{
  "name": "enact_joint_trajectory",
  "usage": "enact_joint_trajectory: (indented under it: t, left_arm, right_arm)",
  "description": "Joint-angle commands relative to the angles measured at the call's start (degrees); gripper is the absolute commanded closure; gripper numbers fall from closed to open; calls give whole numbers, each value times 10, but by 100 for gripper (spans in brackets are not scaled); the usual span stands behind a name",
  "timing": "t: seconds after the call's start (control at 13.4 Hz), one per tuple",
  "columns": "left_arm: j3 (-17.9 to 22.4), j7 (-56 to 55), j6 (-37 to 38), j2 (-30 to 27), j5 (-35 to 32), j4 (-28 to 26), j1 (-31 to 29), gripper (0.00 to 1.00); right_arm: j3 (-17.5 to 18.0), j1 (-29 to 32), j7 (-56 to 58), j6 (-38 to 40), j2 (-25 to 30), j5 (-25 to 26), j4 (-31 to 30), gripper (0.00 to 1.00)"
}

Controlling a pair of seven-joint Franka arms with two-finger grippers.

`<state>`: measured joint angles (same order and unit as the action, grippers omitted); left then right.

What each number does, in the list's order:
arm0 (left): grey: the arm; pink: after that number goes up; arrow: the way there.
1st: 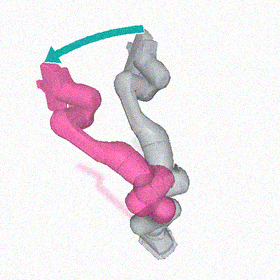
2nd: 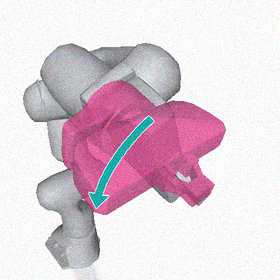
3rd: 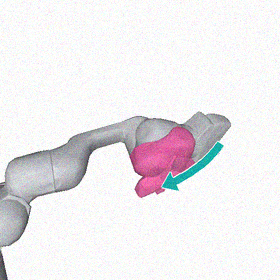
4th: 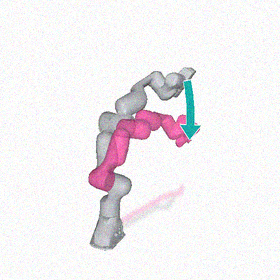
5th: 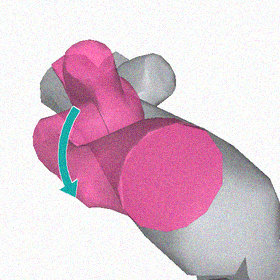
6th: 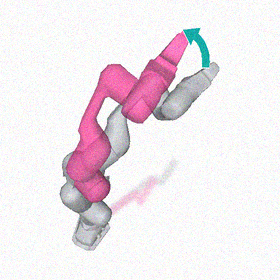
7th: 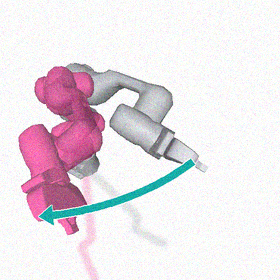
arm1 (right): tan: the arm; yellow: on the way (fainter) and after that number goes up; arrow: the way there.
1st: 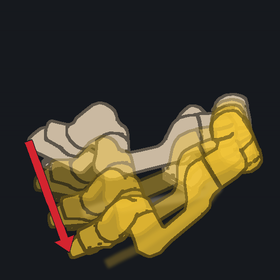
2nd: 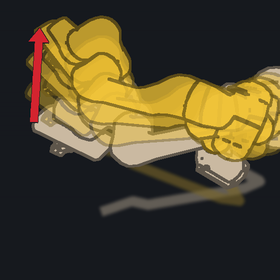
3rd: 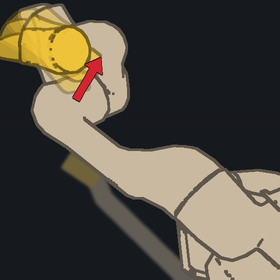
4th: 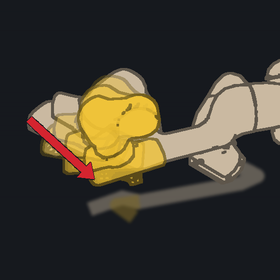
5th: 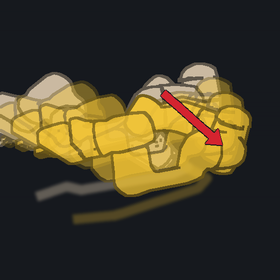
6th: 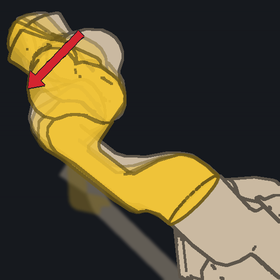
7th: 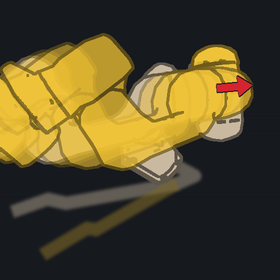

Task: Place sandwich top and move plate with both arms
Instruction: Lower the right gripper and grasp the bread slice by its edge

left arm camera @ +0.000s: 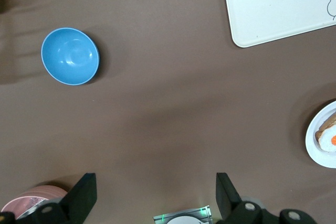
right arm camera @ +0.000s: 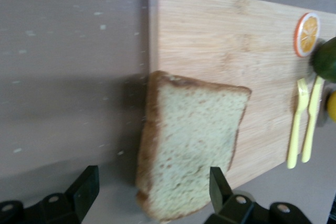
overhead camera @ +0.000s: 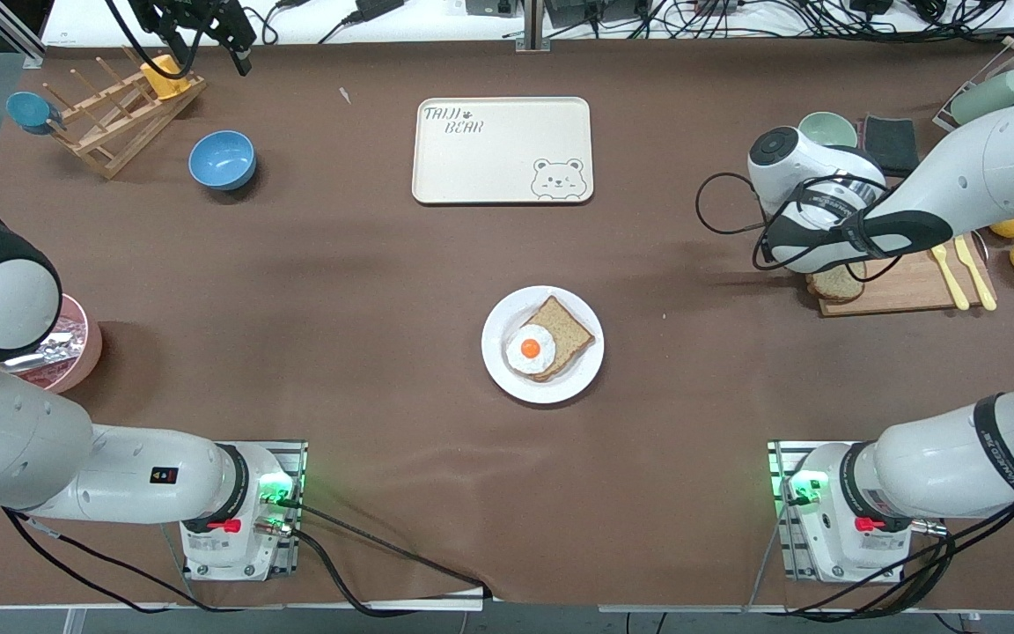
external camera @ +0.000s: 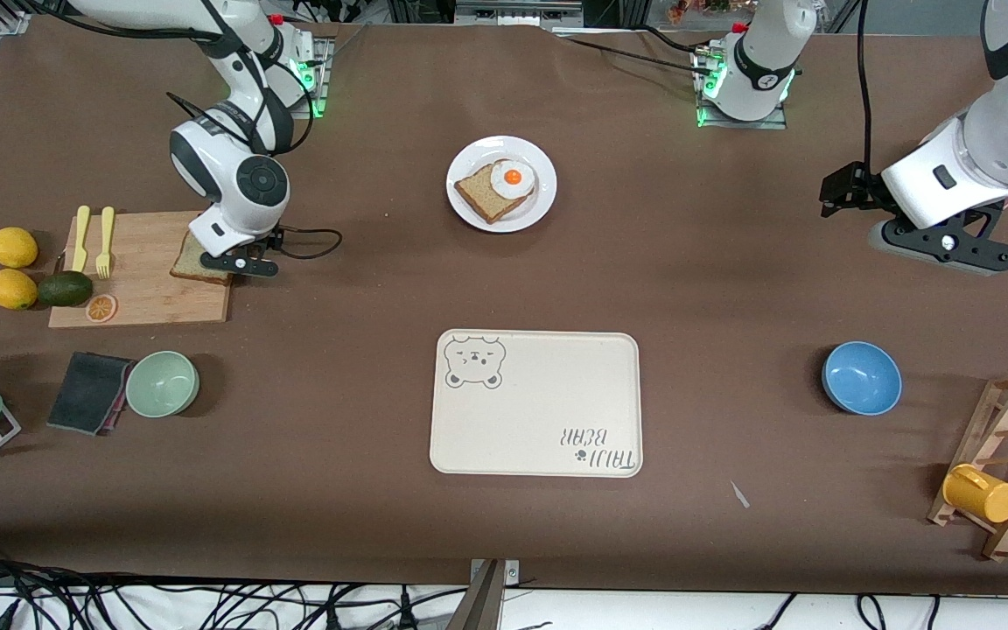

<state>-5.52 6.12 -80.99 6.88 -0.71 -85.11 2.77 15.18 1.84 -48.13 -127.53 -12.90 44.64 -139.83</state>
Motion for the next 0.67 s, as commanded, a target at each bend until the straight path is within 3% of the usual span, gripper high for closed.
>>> enact_joint_trajectory:
  t: [0.0, 0.3, 0.6]
  left_arm:
    - [0, 3, 7, -6, 19, 2, -6, 0]
    - [0, 5, 7, -6, 19, 3, -6, 0]
    - [0, 5, 7, -5, 19, 3, -7, 0]
  right_arm:
    - [-17, 2, -8, -10, -26, 26, 9, 17]
    - [-29, 2, -9, -18, -43, 32, 18, 22]
    - [-27, 2, -13, -15, -41, 32, 20, 59]
